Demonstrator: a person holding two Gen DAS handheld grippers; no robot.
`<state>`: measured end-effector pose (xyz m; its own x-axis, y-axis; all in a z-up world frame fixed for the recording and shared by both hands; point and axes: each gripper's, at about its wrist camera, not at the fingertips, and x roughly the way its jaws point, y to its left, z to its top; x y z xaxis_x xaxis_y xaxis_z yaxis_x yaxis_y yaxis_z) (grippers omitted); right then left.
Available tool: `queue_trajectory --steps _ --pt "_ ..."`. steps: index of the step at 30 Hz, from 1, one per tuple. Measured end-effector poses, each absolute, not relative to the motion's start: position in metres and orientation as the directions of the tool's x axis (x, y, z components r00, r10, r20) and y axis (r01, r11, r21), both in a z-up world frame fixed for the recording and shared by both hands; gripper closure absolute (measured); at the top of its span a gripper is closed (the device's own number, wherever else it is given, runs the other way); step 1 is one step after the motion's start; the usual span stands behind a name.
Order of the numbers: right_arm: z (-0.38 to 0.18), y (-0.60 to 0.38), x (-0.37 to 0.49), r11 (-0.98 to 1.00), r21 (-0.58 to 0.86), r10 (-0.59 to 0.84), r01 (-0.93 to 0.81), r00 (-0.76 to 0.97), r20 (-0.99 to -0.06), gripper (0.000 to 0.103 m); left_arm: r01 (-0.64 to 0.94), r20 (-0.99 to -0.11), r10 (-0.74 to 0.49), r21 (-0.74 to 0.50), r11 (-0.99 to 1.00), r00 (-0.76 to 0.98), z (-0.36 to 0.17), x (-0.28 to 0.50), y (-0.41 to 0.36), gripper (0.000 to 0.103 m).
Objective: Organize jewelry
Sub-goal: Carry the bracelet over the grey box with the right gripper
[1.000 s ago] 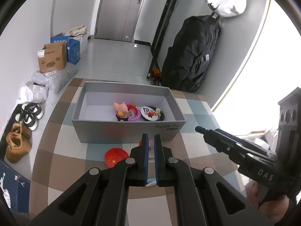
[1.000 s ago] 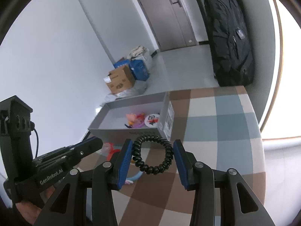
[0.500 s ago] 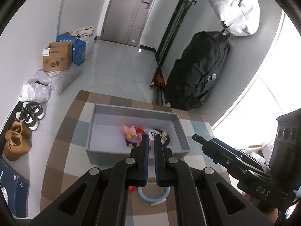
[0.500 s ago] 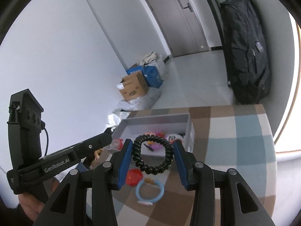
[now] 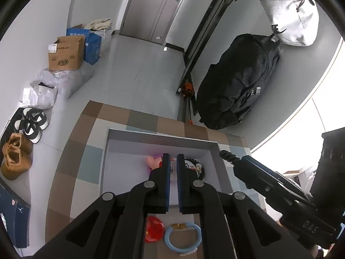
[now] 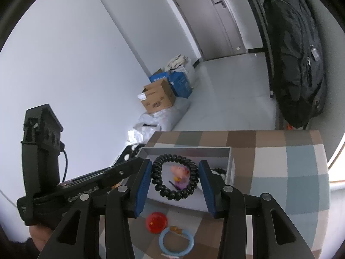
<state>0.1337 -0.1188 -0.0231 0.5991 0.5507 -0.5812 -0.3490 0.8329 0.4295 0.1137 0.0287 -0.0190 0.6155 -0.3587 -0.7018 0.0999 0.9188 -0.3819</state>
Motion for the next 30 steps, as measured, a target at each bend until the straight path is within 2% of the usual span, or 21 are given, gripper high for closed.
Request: queue_trajectory --steps 14,30 --pt "-0.043 -0.122 0.151 0.834 0.456 0.548 -0.31 0.563 -0.619 0.06 0.072 -0.756 -0.344 -0.369 0.927 0.557 -0.04 0.133 0.026 0.101" --pt "-0.045 -0.123 0.151 0.845 0.452 0.529 -0.286 0.567 -0.631 0.056 0.063 -0.738 -0.376 -0.415 0.908 0.56 -0.043 0.137 0.027 0.101"
